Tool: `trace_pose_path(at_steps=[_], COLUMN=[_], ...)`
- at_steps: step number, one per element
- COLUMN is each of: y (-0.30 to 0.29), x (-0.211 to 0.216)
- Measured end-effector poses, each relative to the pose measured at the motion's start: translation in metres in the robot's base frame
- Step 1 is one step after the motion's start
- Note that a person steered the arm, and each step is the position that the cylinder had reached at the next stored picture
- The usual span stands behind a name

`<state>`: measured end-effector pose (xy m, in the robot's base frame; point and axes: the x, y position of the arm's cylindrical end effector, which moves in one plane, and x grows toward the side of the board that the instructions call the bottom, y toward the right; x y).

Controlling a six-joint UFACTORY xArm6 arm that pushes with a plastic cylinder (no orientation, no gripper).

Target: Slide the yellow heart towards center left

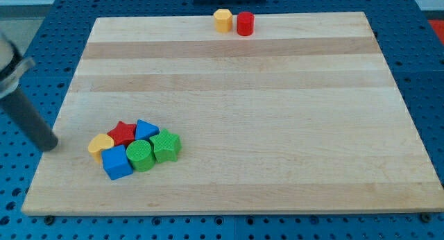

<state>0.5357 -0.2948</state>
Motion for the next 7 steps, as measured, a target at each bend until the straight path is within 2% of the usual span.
trace_pose_path(at_steps=[1,2,3,7], y=[0.024,0.061,0.082,0.084], x=[0.042,0.047,0.04,-0.035])
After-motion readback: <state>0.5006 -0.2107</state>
